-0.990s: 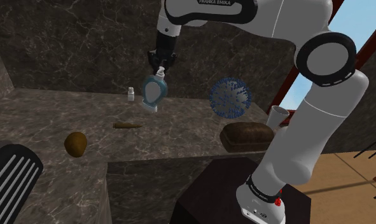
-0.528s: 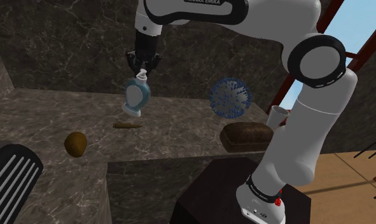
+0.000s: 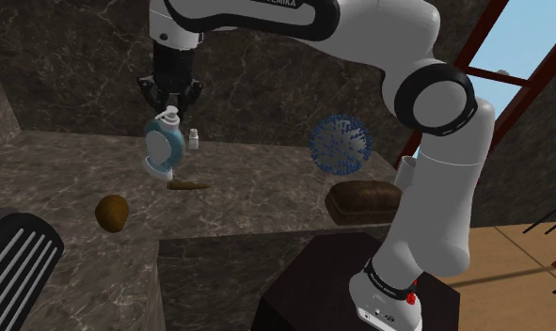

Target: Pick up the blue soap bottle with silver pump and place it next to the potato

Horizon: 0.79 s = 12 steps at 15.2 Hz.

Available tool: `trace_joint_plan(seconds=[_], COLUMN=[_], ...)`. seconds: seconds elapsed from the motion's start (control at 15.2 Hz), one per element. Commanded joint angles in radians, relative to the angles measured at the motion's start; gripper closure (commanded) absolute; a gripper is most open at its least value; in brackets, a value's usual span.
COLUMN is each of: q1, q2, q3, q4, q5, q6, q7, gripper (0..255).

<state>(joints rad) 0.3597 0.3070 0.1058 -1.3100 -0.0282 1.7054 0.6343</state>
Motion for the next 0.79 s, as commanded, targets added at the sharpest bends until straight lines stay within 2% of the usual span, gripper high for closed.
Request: trace_joint_plan(seconds=[0.0,0.73], q1=[0.032,0.027], q2=[0.050,0.024], q3=[0.012,0.011], q4=[0.072,-0.115], q5=[-0.013,-0.010], q6=[-0.022,0.139], q7=[0.044,0.044], gripper=[255,255])
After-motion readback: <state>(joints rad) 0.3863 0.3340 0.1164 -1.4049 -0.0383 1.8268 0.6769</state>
